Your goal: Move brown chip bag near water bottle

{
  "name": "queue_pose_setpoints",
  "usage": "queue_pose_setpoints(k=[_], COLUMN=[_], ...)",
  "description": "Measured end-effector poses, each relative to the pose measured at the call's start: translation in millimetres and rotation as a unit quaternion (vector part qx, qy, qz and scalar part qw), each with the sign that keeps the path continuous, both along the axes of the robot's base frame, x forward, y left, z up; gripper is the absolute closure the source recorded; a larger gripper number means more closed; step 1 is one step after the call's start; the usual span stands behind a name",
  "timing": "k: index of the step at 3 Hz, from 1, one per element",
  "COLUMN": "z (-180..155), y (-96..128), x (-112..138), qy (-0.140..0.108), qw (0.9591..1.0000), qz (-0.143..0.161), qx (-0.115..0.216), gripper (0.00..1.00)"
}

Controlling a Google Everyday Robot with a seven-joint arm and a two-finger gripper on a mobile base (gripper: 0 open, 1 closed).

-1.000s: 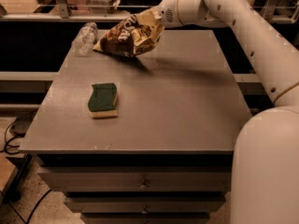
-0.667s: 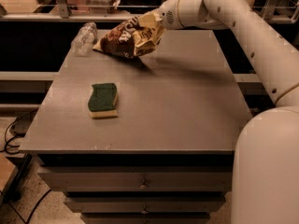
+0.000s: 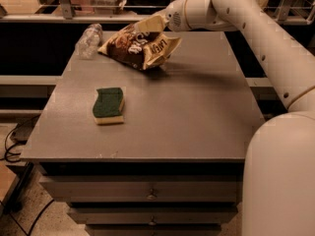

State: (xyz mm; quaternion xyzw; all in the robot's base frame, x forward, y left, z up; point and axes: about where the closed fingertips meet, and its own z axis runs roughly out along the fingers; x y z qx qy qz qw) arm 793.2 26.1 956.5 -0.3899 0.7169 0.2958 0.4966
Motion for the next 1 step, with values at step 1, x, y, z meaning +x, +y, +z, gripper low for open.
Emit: queue_pose_setpoints(k=[1], z=[-1.5], y=[2.7], x=[0.0], qy=[0.001], qw=[1.0], qz=[0.002], qx=[0.0], gripper=[0.0])
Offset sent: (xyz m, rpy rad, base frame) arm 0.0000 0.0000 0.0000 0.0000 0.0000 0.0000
